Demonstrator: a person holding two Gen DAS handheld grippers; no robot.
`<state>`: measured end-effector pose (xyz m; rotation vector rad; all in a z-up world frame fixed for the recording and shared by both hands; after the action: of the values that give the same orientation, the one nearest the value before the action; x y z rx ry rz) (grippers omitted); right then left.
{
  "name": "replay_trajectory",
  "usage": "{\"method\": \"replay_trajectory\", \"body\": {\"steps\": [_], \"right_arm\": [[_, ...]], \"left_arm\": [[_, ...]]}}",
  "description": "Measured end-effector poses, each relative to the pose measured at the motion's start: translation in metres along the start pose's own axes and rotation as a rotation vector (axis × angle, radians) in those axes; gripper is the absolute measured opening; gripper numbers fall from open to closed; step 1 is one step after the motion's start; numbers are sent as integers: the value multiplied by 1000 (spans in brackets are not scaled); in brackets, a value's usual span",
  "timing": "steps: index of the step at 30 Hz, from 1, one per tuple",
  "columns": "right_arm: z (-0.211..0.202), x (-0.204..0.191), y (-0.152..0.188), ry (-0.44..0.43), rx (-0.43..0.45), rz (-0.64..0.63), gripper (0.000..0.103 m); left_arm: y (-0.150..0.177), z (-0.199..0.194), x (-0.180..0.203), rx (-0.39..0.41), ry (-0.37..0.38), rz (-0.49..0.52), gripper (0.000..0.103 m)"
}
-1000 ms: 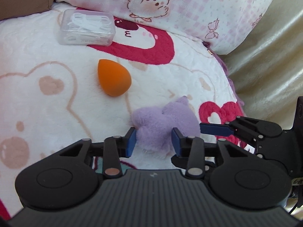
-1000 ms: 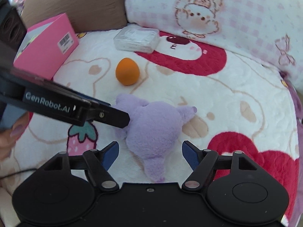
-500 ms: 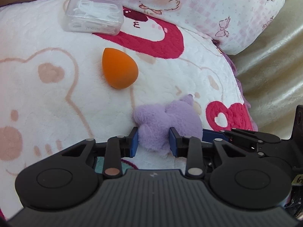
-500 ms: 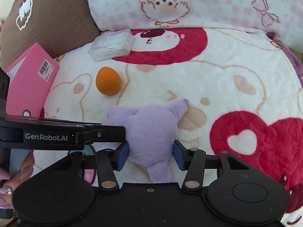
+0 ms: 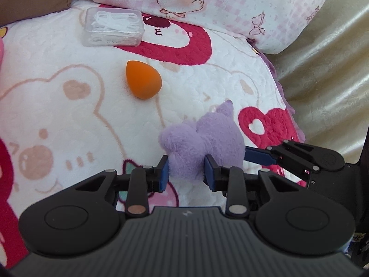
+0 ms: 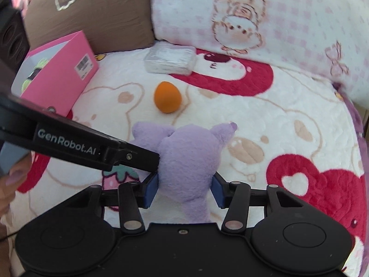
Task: Organize objects
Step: 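Lift the purple plush toy with the left tool and carry it to the pink box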
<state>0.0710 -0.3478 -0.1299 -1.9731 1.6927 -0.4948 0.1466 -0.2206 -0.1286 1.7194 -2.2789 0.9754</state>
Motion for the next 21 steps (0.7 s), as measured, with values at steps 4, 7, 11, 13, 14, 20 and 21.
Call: {"method": "replay_trajectory", "body": {"steps": [4, 7, 11, 13, 14, 20, 21], "right_arm": [[-10, -15, 1, -8, 10, -39, 56], [-16, -26, -1, -23, -18, -52, 56], [-31, -47, -3, -39, -30, -112, 56], [-38, -56, -5, -52, -27, -121, 56], [-41, -60, -6, -60, -25, -121, 56], [-64, -86, -16, -97, 7, -129, 56], [-67, -90, -18, -105, 10, -131, 56]], "left_arm": [[8, -17, 0, -5, -15, 8, 31], [14, -30, 1, -20, -34, 28, 31], [21, -53, 1, -31, -53, 76, 30], [24, -68, -2, -35, -52, 85, 30], [25, -75, -3, -35, -53, 88, 30], [27, -119, -12, -24, -45, 85, 31], [28, -125, -13, -23, -52, 87, 30]]}}
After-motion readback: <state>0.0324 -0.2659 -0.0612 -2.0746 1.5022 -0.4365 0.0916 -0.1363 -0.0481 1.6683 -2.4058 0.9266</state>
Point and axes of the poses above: each gripper's, at about its wrist camera, not at the fingertips, and z roughly the way its jaws point, x to its right, y to its underside, the point moved 2 cm from there along z, roughly the way its jaws point, and after that the axes turned 2 degrees about -x, right-handed, at the moved point
